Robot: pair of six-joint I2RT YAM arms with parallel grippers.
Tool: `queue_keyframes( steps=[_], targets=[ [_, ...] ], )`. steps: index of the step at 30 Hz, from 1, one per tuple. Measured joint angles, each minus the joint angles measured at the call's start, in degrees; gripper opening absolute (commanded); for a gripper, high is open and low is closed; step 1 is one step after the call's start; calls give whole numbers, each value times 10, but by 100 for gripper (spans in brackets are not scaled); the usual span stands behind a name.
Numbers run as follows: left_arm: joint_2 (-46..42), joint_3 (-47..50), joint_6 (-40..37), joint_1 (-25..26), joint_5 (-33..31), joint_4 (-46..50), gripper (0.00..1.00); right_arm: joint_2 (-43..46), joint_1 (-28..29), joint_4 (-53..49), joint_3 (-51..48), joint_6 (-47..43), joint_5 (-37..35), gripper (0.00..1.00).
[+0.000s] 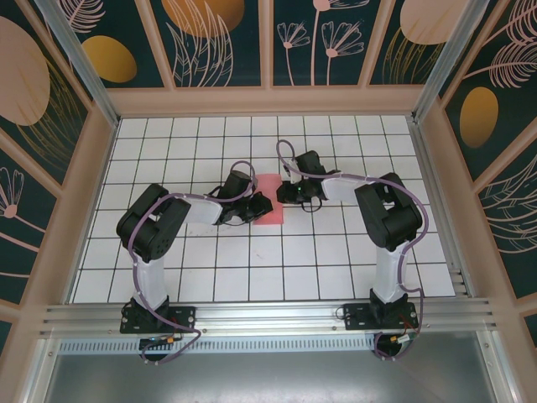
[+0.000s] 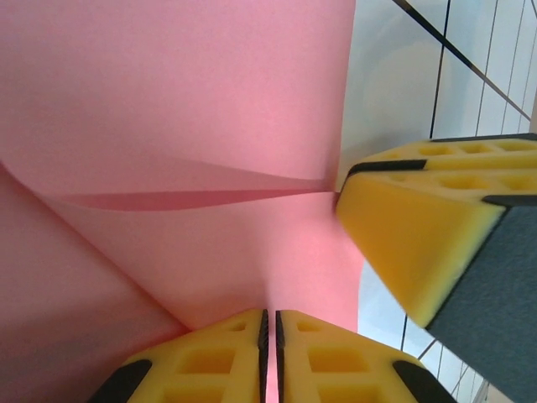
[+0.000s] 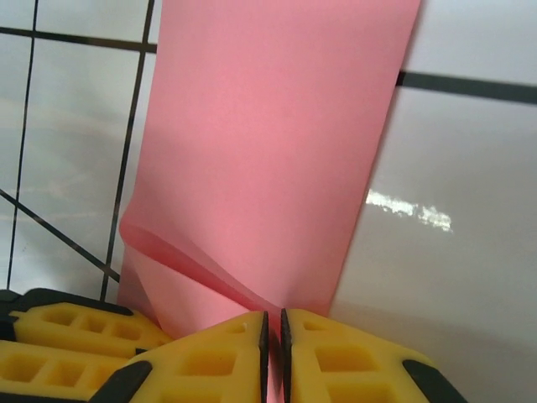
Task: Fold a paper plane with a square sheet of paper (pick it up from the middle)
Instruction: Fold the triangle a second time at the center of the table.
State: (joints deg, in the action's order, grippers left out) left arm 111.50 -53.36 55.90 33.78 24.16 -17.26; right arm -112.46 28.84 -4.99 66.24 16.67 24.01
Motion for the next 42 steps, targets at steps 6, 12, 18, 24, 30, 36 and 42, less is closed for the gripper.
queue_keyframes(
  steps=[6, 12, 18, 24, 30, 36, 42],
  targets=[
    [0, -3, 1, 3, -15, 10, 12, 12, 0, -3, 9, 4, -10, 21],
    [-1, -3, 12, 4, -21, 10, 12, 76, 4, -3, -22, 20, -21, 21],
    [-1, -3, 20, 5, -23, 10, 12, 128, 18, 1, -87, 43, 2, 17],
    [-1, -3, 25, 5, -24, 10, 12, 126, 52, 0, -108, 52, 31, 13],
    [-1, -3, 27, 5, -24, 10, 12, 101, 56, 0, -108, 52, 34, 11],
    [-1, -3, 29, 5, -26, 9, 11, 82, 53, -8, -108, 52, 21, 11],
    [-1, -3, 29, 5, -26, 9, 12, 82, 45, -13, -108, 52, 13, 11]
  ],
)
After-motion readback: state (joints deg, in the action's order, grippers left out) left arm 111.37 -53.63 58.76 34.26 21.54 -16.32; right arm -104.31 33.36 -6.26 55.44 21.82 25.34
